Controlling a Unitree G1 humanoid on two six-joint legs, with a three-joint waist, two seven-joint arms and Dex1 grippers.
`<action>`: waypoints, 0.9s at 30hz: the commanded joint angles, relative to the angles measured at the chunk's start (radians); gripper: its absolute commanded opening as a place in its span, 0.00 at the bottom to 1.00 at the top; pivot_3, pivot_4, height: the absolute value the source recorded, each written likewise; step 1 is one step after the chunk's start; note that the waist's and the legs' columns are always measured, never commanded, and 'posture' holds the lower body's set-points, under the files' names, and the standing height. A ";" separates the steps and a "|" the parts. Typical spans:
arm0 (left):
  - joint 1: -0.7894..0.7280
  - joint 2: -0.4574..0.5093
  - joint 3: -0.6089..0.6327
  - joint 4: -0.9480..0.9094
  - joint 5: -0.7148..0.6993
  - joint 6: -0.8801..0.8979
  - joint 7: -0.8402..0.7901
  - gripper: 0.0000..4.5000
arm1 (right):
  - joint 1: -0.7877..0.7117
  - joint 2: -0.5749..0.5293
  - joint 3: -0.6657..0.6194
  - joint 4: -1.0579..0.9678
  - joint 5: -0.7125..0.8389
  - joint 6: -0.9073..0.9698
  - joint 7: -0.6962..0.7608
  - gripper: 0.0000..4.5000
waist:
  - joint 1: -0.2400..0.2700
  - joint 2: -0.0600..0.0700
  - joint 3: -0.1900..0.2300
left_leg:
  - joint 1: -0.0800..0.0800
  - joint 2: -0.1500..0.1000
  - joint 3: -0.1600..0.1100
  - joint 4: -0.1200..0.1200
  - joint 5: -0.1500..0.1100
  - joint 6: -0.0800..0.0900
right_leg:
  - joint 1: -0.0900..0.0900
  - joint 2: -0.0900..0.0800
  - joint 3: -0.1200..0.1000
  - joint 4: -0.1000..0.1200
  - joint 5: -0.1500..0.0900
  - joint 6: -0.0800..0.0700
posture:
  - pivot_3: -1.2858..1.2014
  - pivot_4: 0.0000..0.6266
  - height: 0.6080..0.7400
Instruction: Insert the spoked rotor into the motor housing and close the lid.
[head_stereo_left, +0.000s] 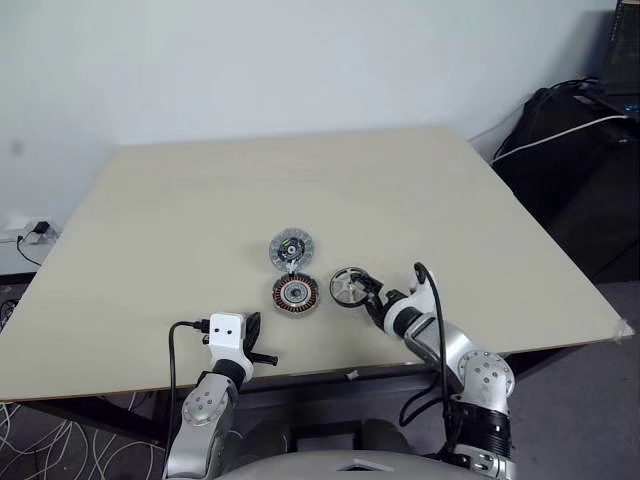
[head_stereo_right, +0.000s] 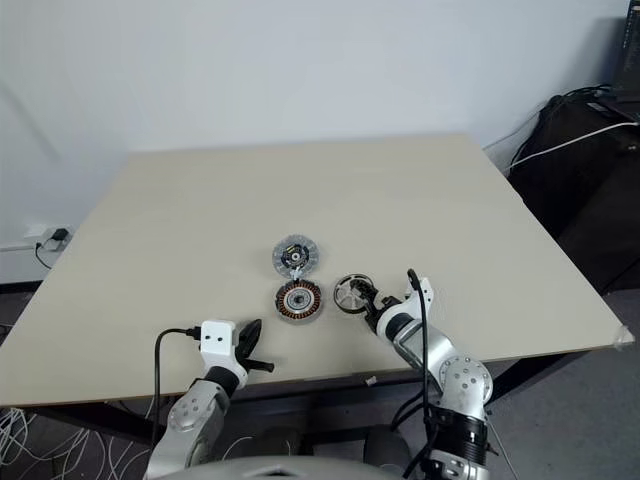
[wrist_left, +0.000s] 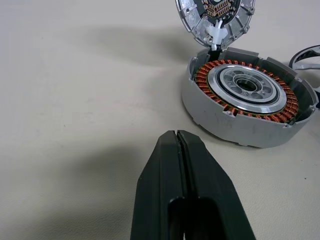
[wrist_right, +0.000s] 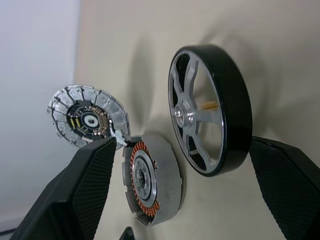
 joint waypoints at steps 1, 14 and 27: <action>-0.006 0.004 0.001 -0.030 0.002 -0.008 0.001 0.01 | -0.006 0.063 0.024 -0.010 0.014 -0.035 0.014 1.00 | 0.000 0.000 0.000 | 0.000 0.000 0.000 0.000 0.000 0.000 | 0.000 0.000 0.000 0.000 0.000 0.000 | 0.52 0.00 1.00; -0.011 0.009 0.001 -0.027 0.004 -0.009 0.000 0.01 | 0.006 0.048 0.016 0.024 -0.007 -0.112 0.050 0.22 | 0.000 0.000 0.000 | 0.000 0.000 0.000 0.000 0.000 0.000 | 0.000 0.000 0.000 0.000 0.000 0.000 | 0.52 0.00 1.00; -0.018 0.012 0.002 -0.029 0.002 -0.003 -0.004 0.01 | 0.047 0.059 0.063 -0.087 0.174 -0.086 0.105 0.08 | -0.001 0.001 0.001 | -0.001 0.000 0.000 0.000 0.000 0.000 | 0.000 0.000 0.000 0.000 0.000 0.000 | 0.52 0.00 1.00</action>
